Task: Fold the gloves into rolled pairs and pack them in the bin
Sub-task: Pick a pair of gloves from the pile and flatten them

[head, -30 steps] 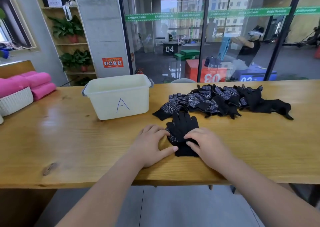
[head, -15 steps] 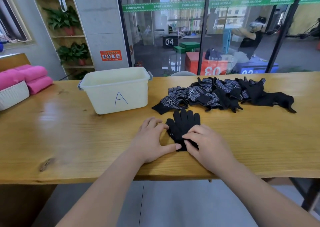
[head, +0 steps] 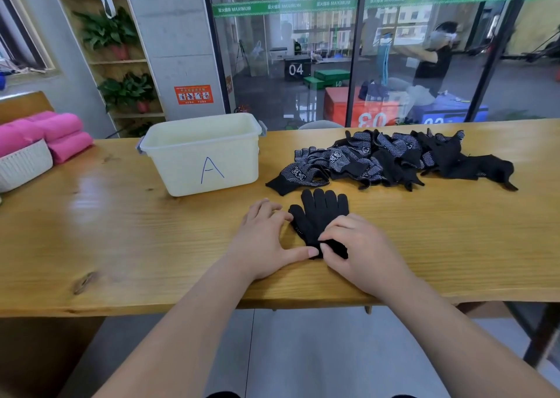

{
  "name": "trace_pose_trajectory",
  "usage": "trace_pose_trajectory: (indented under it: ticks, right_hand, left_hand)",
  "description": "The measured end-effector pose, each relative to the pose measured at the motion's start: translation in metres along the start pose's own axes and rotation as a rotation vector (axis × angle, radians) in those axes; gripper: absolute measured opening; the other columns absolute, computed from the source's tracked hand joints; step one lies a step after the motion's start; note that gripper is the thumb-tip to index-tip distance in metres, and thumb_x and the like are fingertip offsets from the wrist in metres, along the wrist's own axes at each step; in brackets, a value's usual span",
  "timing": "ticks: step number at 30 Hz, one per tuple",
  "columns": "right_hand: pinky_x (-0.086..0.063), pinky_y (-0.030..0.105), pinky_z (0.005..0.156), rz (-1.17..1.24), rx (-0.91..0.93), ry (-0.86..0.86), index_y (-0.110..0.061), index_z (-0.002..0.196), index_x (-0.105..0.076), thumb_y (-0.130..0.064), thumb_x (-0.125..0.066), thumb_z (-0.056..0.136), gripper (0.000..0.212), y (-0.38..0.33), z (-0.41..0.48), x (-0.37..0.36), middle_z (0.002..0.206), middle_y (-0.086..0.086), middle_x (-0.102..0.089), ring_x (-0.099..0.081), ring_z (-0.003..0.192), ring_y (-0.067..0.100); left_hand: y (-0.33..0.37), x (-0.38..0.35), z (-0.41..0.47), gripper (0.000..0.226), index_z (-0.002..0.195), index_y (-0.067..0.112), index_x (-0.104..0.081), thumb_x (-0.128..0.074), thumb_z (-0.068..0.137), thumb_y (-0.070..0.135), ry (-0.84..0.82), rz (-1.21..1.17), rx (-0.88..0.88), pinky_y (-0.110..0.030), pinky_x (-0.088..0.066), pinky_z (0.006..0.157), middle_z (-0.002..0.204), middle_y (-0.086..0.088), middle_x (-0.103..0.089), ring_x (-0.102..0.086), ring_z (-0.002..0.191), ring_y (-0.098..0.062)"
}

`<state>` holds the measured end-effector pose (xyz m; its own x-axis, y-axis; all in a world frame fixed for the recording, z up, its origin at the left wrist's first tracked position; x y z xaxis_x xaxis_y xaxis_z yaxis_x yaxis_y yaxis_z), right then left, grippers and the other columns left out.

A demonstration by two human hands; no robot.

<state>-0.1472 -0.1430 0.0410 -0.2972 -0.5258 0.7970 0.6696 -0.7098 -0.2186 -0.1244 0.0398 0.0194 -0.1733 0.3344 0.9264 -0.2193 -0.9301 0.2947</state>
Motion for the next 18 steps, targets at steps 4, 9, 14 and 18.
trace_pose_trajectory:
  ticks: [4, 9, 14, 18]
  right_hand:
    - [-0.052, 0.031, 0.078, 0.036, -0.008, 0.009, -0.027, 0.094, -0.076, -0.039, -0.055, 0.099, 0.026, 0.0, -0.001, 0.002, 0.096, -0.021, -0.063, -0.056, 0.093, 0.007]
    - [-0.054, 0.033, 0.09, 0.011, -0.103, 0.047, -0.024, 0.118, -0.075, -0.027, -0.063, 0.098, 0.023, 0.014, 0.002, 0.005, 0.119, -0.014, -0.064, -0.055, 0.114, 0.012]
    - [-0.035, 0.038, 0.119, -0.009, -0.279, -0.233, -0.042, 0.143, -0.059, -0.05, -0.055, 0.098, 0.047, 0.036, 0.007, -0.018, 0.157, -0.017, -0.047, -0.035, 0.145, 0.011]
    - [-0.024, 0.044, 0.127, -0.053, -0.357, -0.311, -0.04, 0.156, -0.044, -0.06, -0.049, 0.097, 0.062, 0.045, 0.019, -0.019, 0.17, -0.009, -0.03, -0.021, 0.157, 0.018]
  left_hand:
    - [0.003, 0.004, -0.001, 0.118, 0.149, 0.03, -0.049, -0.042, 0.06, 0.108, 0.016, -0.003, -0.009, -0.046, -0.025, 0.127, 0.156, 0.01, -0.04, -0.015, 0.155, -0.016]
    - [0.006, 0.004, -0.001, 0.096, 0.16, 0.037, -0.033, -0.031, 0.085, 0.096, 0.056, 0.02, -0.062, -0.047, -0.026, 0.127, 0.162, 0.011, -0.035, -0.016, 0.156, -0.016]
    - [0.004, -0.006, 0.002, 0.098, 0.162, 0.036, -0.037, -0.039, 0.084, 0.095, -0.06, 0.049, -0.017, -0.042, -0.018, 0.129, 0.167, 0.023, -0.03, -0.012, 0.158, -0.012]
    - [0.001, -0.008, 0.004, 0.105, 0.163, 0.034, -0.035, -0.04, 0.08, 0.098, -0.086, 0.042, 0.009, -0.044, -0.016, 0.13, 0.169, 0.023, -0.026, -0.009, 0.159, -0.011]
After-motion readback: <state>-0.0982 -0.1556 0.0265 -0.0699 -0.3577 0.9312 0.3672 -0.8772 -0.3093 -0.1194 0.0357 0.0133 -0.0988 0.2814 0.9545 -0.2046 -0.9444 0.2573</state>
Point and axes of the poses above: each hand's wrist, its own z-axis towards the middle knuckle, its own x-axis out of the back of the hand, y = z × x, the point moved 9 cm from there along z, towards the middle knuckle
